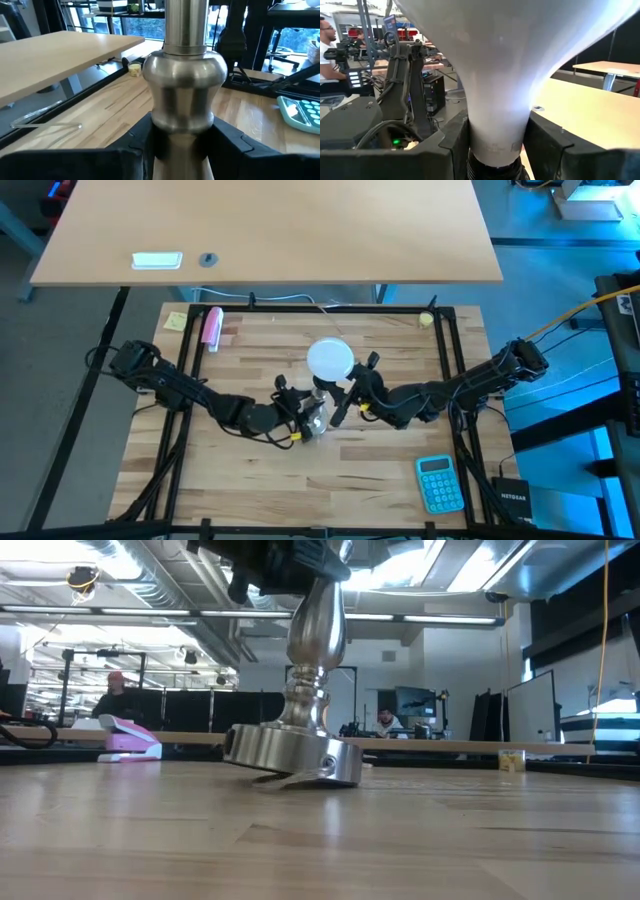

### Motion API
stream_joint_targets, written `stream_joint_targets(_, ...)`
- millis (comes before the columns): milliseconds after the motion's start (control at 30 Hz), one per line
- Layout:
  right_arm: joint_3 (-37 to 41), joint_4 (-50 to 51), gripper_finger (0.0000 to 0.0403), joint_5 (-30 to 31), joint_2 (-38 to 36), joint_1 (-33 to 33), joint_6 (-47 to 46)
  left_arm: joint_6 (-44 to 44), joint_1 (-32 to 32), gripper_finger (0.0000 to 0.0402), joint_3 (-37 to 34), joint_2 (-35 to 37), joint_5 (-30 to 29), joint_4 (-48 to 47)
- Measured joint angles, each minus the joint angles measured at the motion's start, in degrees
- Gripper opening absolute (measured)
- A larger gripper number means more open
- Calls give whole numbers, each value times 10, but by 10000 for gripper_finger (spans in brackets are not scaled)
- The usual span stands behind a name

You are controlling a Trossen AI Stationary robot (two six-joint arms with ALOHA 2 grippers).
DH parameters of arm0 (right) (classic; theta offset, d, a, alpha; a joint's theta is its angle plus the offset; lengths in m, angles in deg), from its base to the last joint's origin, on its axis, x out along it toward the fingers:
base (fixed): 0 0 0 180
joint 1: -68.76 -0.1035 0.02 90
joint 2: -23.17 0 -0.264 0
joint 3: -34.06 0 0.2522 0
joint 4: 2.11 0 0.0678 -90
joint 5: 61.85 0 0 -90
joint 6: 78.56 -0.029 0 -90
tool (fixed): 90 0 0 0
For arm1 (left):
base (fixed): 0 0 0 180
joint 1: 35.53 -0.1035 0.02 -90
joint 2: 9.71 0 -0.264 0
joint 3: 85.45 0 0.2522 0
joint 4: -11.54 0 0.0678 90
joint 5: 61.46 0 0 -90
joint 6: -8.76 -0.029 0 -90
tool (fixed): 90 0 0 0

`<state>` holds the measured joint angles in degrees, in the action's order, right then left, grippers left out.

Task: Screw lightbulb
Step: Insert the light bulb into the lamp

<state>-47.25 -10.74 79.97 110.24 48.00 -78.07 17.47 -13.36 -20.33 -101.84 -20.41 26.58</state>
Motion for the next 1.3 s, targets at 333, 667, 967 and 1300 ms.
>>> stream_joint_targets(333,0,4,156,-30,-1,-5,3,-1,15,292,3,34,13,-56)
stream_joint_targets(667,0,1,156,-86,-1,-5,5,-30,42,303,3,89,11,-74)
stream_joint_targets(967,0,-1,165,-94,-1,-5,16,-29,41,300,1,94,9,-77)
stream_joint_targets(1300,1,3,198,-85,0,-5,27,-28,41,300,1,94,9,-77)
